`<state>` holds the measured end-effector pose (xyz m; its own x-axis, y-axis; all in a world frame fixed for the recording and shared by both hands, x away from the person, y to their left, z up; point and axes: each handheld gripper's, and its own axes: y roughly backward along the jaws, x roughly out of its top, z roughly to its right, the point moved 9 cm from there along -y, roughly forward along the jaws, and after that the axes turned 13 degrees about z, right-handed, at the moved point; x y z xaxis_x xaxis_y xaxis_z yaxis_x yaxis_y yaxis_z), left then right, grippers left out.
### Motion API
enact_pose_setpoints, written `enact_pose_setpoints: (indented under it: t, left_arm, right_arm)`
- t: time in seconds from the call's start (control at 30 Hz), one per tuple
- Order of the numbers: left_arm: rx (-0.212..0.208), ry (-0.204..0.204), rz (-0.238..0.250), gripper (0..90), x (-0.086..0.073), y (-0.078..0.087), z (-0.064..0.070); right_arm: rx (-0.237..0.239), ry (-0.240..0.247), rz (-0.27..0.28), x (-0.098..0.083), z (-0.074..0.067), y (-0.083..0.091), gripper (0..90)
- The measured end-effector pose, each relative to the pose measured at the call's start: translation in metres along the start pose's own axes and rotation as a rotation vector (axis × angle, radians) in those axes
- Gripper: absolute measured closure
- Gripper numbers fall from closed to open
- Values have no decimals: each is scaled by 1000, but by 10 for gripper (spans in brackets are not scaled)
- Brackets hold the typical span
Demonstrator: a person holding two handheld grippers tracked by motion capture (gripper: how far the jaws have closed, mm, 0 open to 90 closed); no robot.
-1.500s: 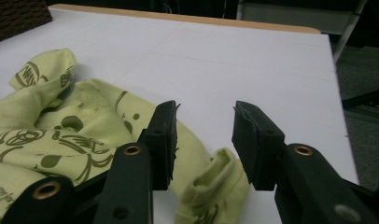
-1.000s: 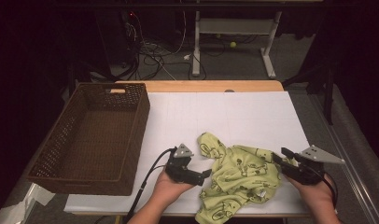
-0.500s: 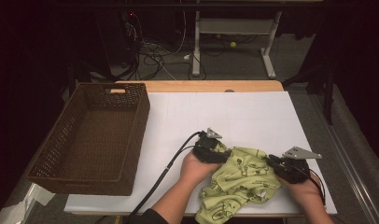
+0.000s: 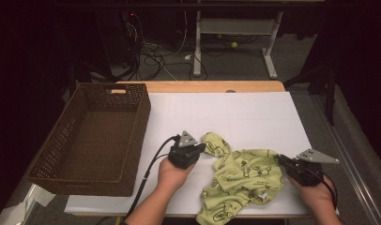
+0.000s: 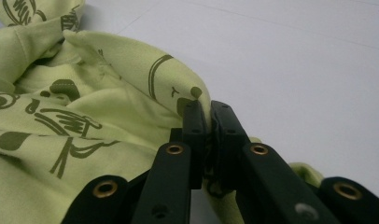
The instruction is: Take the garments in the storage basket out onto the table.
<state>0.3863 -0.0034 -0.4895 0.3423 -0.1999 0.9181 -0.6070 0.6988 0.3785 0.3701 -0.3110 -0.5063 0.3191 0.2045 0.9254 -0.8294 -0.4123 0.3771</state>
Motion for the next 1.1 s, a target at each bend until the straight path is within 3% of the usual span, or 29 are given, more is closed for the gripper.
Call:
enact_pose_setpoints:
  t: [0.1, 0.2, 0.3, 0.4, 0.47, 0.57, 0.63, 0.67, 0.77, 0.87, 0.97, 1.1]
  left_arm:
    - [7, -6, -24, 848, -8, 7, -6]
    - [-29, 34, -10, 692, -3, -5, 3]
    - [-61, 38, -7, 554, 7, -31, 24]
    - [-42, 34, -10, 368, 16, -53, 36]
    - [-44, 45, -34, 333, 18, -67, 41]
    - [-56, 75, -153, 335, 6, -90, 47]
    - [-64, 72, -203, 496, -2, -93, 48]
    - [-66, 63, -206, 604, -3, -93, 48]
    - [-67, 20, -182, 775, 0, -83, 47]
    - [-62, 3, -142, 793, 6, -71, 42]
    - [-33, -28, -71, 798, 14, -51, 31]
    - [15, -30, 10, 798, 28, -24, 7]
  right_arm:
    - [2, -14, 1, -1, 1, 0, 862]
    - [0, -8, -5, -1, -1, -1, 862]
    - [0, -3, -4, 0, -3, -1, 862]
    - [2, -4, -4, -1, -3, -1, 862]
    - [-2, -2, -7, -2, -3, -1, 862]
    - [3, -5, -9, -2, -4, -2, 862]
    - [6, -3, -8, -2, -4, -2, 862]
    - [12, -1, -4, -2, -4, -2, 862]
    - [15, 0, -3, -2, -4, -1, 862]
    - [13, 3, -3, -3, -3, -2, 862]
    - [2, -1, 6, -1, -1, 0, 862]
    - [3, -59, 60, 9, 0, 5, 863]
